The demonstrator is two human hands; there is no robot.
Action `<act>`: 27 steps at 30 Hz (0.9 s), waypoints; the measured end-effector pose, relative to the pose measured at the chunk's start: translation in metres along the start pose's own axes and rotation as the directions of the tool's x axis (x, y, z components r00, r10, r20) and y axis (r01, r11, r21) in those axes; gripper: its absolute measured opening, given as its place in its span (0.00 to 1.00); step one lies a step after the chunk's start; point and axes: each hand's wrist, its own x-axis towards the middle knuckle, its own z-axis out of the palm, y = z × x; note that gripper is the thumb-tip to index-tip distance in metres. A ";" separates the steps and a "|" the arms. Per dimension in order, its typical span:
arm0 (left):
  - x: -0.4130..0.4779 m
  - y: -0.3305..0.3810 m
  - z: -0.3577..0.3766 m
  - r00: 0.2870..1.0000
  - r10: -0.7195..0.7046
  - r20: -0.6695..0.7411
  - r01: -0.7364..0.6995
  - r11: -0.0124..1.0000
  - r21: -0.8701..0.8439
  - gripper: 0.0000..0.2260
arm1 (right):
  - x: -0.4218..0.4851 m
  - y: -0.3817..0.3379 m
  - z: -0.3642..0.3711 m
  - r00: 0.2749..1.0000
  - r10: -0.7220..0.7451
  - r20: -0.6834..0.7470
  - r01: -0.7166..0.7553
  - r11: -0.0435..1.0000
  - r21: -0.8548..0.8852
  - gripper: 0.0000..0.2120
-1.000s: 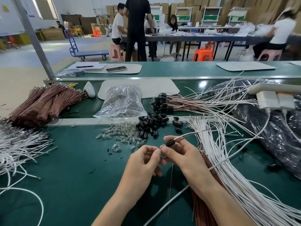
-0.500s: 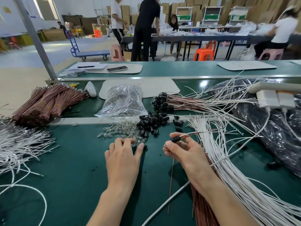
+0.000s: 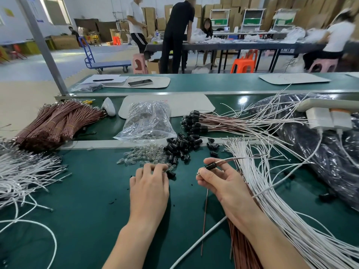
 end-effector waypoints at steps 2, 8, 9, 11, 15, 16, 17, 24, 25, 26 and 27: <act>0.000 0.000 0.000 1.000 -0.015 0.006 0.015 1.000 -0.004 0.11 | 0.000 0.000 0.000 1.000 0.002 0.002 -0.002 1.000 -0.002 0.11; 0.001 0.001 -0.001 0.997 -0.073 -0.006 0.073 0.997 -0.023 0.13 | -0.002 -0.001 0.000 1.000 0.009 -0.003 -0.009 1.000 0.003 0.14; 0.002 0.002 -0.001 0.996 -0.092 -0.014 0.092 0.996 -0.017 0.13 | -0.002 -0.002 0.000 1.000 0.007 -0.003 -0.007 1.000 0.004 0.14; 0.004 0.004 0.000 0.994 -0.110 -0.014 0.110 0.994 0.001 0.14 | -0.002 -0.001 0.000 1.000 0.007 0.001 -0.007 1.000 0.005 0.14; 0.007 0.006 -0.001 0.992 -0.122 -0.007 0.122 0.992 0.008 0.11 | -0.001 -0.001 0.001 1.000 0.014 0.003 -0.014 1.000 0.021 0.16; 0.007 0.006 -0.001 0.993 -0.114 -0.018 0.114 0.994 0.004 0.10 | -0.001 -0.002 0.001 1.000 0.015 0.004 -0.015 1.000 0.027 0.18; 0.007 0.007 -0.002 0.995 -0.093 -0.037 0.092 0.996 -0.020 0.10 | -0.001 -0.002 0.001 1.000 0.018 0.005 -0.018 0.999 0.034 0.18; -0.018 0.031 -0.013 0.997 0.045 -0.070 -0.082 0.678 -0.730 0.09 | 0.004 -0.002 0.000 0.999 0.038 -0.014 -0.035 0.989 0.141 0.19; -0.021 0.036 -0.012 0.998 0.041 -0.047 -0.062 0.631 -0.774 0.10 | 0.004 -0.002 0.000 0.999 0.038 -0.013 -0.035 0.987 0.156 0.19; -0.023 0.039 -0.011 0.998 0.048 -0.031 -0.054 0.605 -0.794 0.11 | 0.004 -0.003 -0.001 0.999 0.038 -0.012 -0.035 0.985 0.169 0.19; -0.024 0.042 -0.011 0.998 0.057 -0.013 -0.044 0.590 -0.806 0.11 | 0.005 -0.003 -0.002 0.999 0.039 -0.010 -0.037 0.983 0.180 0.19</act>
